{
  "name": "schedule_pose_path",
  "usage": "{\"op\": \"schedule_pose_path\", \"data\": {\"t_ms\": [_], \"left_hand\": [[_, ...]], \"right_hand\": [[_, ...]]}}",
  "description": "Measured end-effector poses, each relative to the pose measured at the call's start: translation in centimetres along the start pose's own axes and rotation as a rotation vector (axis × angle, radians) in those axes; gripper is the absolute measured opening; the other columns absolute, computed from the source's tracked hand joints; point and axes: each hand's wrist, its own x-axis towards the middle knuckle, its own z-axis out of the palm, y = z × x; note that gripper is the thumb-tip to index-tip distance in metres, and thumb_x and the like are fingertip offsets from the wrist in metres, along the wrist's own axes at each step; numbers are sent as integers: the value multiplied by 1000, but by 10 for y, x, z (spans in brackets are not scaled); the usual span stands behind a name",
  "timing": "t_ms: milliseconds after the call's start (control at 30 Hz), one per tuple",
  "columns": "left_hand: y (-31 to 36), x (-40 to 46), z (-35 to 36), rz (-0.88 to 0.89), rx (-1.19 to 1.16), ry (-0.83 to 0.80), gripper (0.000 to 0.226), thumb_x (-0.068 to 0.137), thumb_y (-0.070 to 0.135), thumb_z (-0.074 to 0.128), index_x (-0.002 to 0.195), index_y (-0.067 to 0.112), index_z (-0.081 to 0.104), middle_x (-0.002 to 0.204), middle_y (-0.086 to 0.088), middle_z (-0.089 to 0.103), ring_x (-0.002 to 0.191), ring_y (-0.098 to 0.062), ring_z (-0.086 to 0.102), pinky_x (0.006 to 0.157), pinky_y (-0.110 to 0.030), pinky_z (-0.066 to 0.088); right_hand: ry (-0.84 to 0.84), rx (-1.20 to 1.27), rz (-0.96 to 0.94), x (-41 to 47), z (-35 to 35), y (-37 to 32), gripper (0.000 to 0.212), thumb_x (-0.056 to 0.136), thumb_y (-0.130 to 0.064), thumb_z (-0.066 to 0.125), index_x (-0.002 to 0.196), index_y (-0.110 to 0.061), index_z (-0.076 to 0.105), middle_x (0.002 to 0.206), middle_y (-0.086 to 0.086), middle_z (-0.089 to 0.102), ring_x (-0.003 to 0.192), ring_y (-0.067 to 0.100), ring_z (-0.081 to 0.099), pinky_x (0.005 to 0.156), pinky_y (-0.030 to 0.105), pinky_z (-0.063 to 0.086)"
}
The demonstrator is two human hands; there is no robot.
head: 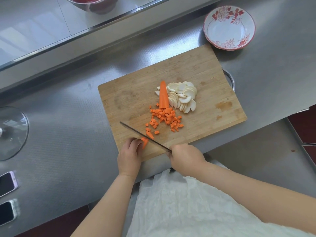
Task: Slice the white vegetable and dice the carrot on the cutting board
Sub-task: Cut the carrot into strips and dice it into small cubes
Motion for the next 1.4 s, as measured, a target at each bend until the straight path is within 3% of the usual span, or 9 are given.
{"op": "schedule_pose_path", "data": {"t_ms": [100, 300, 467, 633, 800, 967, 1067, 1233, 1400], "left_hand": [[-3, -3, 3, -29, 2, 13, 15, 88, 22, 64, 86, 8, 68, 92, -7, 63, 74, -29, 61, 52, -29, 42], [0, 0, 3, 26, 10, 45, 32, 88, 30, 47, 81, 6, 67, 87, -9, 62, 72, -30, 59, 53, -27, 37], [1, 2, 6, 18, 26, 47, 15, 84, 18, 62, 79, 5, 67, 84, -10, 63, 69, -32, 60, 51, -28, 38], [-3, 1, 9, 37, 24, 39, 29, 89, 27, 50, 83, 6, 69, 85, -8, 63, 74, -26, 59, 55, -27, 39], [0, 0, 6, -58, -37, -1, 6, 87, 14, 68, 82, 10, 68, 87, 0, 62, 79, -19, 58, 59, -25, 39], [1, -5, 2, -148, -79, -18, 10, 88, 20, 68, 87, 10, 66, 92, 1, 62, 82, -19, 60, 63, -27, 43], [-3, -9, 1, -122, -38, -33, 8, 87, 16, 69, 87, 9, 67, 91, -2, 62, 82, -23, 60, 63, -27, 41], [-4, -7, -1, -97, -19, -35, 5, 86, 13, 70, 85, 8, 69, 90, -4, 64, 78, -26, 62, 61, -26, 39], [-7, -5, 4, -51, -36, -17, 26, 88, 30, 55, 84, 9, 69, 89, -5, 63, 77, -26, 61, 56, -30, 46]], "right_hand": [[-20, -83, -37, 0, 3, -7, 19, 97, -18, 43, 100, -14, 61, 93, 9, 67, 73, 27, 56, 51, 28, 34], [-63, -134, 4, 2, 0, -11, 16, 96, -13, 46, 98, -13, 61, 94, 9, 66, 75, 27, 56, 55, 28, 36], [-143, -130, 85, 5, -1, -14, 21, 91, -3, 46, 105, -9, 60, 105, 10, 64, 96, 28, 62, 63, 29, 39], [-159, -56, 136, 12, 1, -10, 18, 95, -12, 46, 105, -10, 60, 105, 10, 64, 96, 28, 62, 64, 30, 40], [-136, 119, 139, 17, 0, -1, 29, 100, -35, 44, 98, -10, 59, 76, 5, 56, 76, 26, 57, 58, 29, 41], [-68, 5, 21, 11, -4, 1, 26, 101, -28, 41, 103, -13, 62, 85, 9, 64, 75, 27, 58, 56, 29, 39], [-67, -46, -42, 10, -3, -1, 23, 99, -23, 42, 104, -12, 62, 89, 10, 66, 78, 29, 63, 51, 28, 38], [-79, -67, -41, 11, 3, -2, 20, 96, -20, 44, 102, -13, 61, 89, 9, 66, 70, 27, 54, 55, 30, 39], [-115, -87, -13, 11, 3, -4, 19, 94, -17, 45, 102, -13, 62, 92, 9, 66, 73, 27, 54, 55, 28, 37]]}}
